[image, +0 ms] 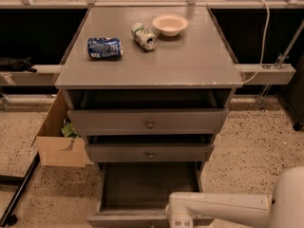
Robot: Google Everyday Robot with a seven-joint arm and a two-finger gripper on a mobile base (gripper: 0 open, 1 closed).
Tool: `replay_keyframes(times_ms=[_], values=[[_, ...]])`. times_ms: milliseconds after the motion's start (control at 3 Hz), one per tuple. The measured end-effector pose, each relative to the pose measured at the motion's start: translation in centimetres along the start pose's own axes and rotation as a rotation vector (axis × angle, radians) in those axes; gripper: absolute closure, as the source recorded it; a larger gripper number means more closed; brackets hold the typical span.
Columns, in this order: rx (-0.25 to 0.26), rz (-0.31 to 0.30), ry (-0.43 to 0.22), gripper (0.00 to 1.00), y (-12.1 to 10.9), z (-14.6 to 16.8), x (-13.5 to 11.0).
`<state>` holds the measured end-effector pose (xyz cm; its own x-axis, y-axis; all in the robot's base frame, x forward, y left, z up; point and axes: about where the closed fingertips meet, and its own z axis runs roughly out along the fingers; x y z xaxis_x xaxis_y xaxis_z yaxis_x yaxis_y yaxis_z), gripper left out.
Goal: Close bottom drawer
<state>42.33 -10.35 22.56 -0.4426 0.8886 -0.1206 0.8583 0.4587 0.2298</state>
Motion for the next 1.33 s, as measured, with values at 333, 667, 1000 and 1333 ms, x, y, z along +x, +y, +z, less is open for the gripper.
replay_keyframes(times_ms=[333, 667, 1000, 1333], values=[[0.021, 0.016, 0.003, 1.0, -0.4, 0.9, -0.6], [0.066, 0.066, 0.046, 1.0, -2.6, 2.4, -1.5], [0.066, 0.066, 0.046, 1.0, -2.5, 2.2, -1.5], [0.061, 0.061, 0.032, 1.0, -2.1, 1.8, -1.5]])
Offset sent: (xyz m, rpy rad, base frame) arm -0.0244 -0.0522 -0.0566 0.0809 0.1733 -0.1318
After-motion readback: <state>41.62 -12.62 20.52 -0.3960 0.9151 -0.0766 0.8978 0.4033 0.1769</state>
